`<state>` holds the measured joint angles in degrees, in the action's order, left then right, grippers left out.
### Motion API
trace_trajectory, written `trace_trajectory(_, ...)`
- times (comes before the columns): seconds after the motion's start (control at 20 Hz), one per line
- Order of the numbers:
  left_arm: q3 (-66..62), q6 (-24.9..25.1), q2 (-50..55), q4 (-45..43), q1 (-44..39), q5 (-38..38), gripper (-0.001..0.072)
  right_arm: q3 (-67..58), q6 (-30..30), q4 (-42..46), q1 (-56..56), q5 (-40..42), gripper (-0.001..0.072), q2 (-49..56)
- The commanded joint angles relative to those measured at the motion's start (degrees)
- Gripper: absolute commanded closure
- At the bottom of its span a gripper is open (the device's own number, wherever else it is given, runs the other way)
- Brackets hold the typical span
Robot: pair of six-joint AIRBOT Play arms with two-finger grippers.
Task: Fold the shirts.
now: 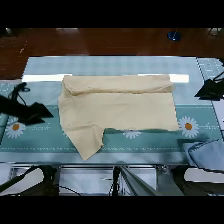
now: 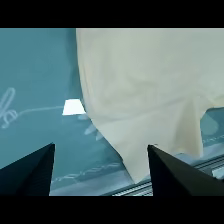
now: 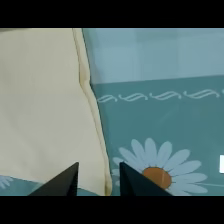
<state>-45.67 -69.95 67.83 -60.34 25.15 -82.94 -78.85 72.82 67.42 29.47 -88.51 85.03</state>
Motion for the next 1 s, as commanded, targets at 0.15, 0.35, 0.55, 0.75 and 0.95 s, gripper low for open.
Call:
trace_trajectory(0.15,18.8,3.7,-7.6,5.2,3.3,6.7,0.0012,7.3,-3.7,-10.9,3.2,2.0,0.0357,-3.8)
trace_trajectory(0.35,19.0,3.7,-6.4,8.9,1.3,11.5,0.0014,7.3,-3.7,-11.4,3.2,1.3,0.0358,-3.8)
trace_trajectory(0.55,19.0,1.9,-2.9,9.9,-6.3,15.0,0.0016,7.3,-3.7,-11.4,3.2,0.2,0.0358,-3.8)
trace_trajectory(0.75,19.0,-3.4,1.8,9.9,-16.7,19.9,0.0128,7.3,-3.7,-11.3,3.2,-0.9,0.0367,-3.8)
trace_trajectory(0.95,18.9,-5.2,3.4,9.8,-20.5,25.4,0.0686,7.3,-3.7,-10.4,3.2,-1.2,0.0375,-5.4)
